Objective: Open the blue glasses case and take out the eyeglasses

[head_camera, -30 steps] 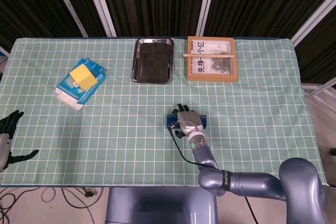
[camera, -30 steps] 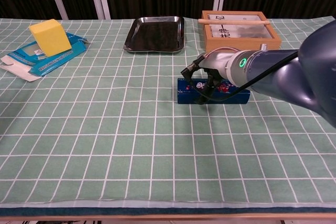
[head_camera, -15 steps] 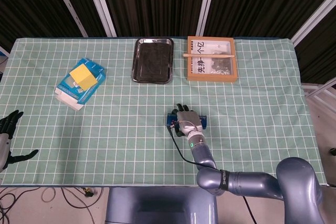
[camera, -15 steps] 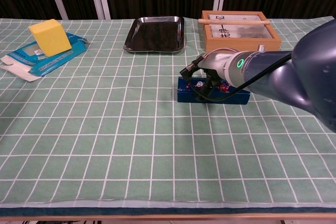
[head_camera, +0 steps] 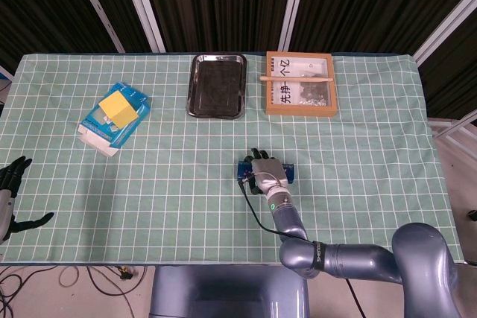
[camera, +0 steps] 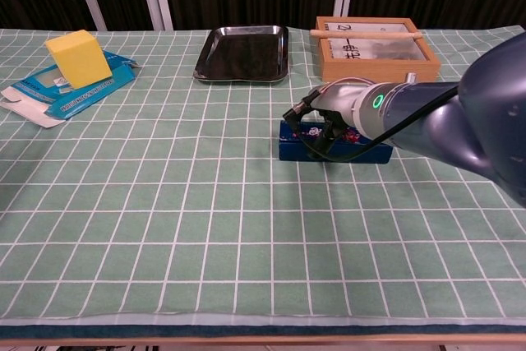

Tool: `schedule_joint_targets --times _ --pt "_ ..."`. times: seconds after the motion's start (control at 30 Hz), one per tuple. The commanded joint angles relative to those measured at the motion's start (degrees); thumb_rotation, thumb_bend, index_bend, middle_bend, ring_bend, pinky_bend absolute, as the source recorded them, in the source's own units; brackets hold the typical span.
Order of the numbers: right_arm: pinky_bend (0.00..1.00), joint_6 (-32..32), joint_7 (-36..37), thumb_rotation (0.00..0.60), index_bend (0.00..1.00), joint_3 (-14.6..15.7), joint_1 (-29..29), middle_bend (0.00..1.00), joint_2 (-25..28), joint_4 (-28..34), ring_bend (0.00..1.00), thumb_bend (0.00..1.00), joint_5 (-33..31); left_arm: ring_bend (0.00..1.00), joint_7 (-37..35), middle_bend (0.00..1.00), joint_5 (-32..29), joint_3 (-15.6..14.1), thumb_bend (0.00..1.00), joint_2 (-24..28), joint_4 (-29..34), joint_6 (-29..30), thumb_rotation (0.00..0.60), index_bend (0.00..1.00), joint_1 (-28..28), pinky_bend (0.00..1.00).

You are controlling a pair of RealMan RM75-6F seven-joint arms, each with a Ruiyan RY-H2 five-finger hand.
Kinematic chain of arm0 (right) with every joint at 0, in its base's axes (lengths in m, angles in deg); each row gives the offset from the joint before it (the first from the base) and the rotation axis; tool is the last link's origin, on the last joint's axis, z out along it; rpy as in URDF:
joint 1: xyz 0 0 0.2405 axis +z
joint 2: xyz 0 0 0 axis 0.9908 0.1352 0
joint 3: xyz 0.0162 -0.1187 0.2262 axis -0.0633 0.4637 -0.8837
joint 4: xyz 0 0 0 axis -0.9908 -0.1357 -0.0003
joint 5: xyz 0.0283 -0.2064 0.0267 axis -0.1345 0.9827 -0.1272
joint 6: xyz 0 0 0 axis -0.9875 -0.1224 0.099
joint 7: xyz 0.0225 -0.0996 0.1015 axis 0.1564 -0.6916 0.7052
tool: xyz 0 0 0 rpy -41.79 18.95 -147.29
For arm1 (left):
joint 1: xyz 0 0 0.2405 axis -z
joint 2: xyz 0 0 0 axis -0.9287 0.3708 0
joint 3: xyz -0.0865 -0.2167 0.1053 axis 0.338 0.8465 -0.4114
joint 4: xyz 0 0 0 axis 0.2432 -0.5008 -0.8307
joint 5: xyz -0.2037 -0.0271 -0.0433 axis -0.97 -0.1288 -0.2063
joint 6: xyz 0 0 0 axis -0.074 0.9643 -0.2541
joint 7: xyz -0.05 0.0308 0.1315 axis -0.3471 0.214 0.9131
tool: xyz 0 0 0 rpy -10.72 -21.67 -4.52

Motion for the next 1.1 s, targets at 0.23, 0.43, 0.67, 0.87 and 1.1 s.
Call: schedule_joint_targets --times 0.23,0.43,0.67,0.87,1.1 --pt "0.23 0.6 0.2 0.6 0.25 0.2 0.1 0.0 0.4 -0.5 0.0 0.83 -0.1 0.0 -0.2 0.0 0.0 0.0 0.01 0.0 0.1 0.0 0.6 0.0 0.0 0.0" --pt "0.23 0.9 0.4 0.6 0.19 0.4 0.1 0.0 0.6 -0.7 0.0 0.85 -0.2 0.0 -0.2 0.0 0.0 0.0 0.01 0.1 0.1 0.0 0.6 0.0 0.0 0.0" --pt "0.23 1.3 0.5 0.6 0.15 0.6 0.1 0.0 0.8 -1.1 0.0 0.85 -0.8 0.0 -0.4 0.0 -0.1 0.0 0.01 0.2 0.2 0.0 0.6 0.0 0.0 0.0" --pt "0.23 1.5 0.7 0.6 0.15 0.6 0.2 0.0 0.8 -1.4 0.0 0.88 -0.6 0.0 -0.5 0.0 -0.1 0.1 0.01 0.2 0.2 0.0 0.6 0.0 0.0 0.0" --pt "0.23 1.8 0.9 0.6 0.15 0.5 0.4 0.0 1.0 -1.6 0.0 0.99 -1.1 0.0 -0.6 0.0 -0.1 0.0 0.01 0.2 0.2 0.0 0.6 0.0 0.0 0.0"
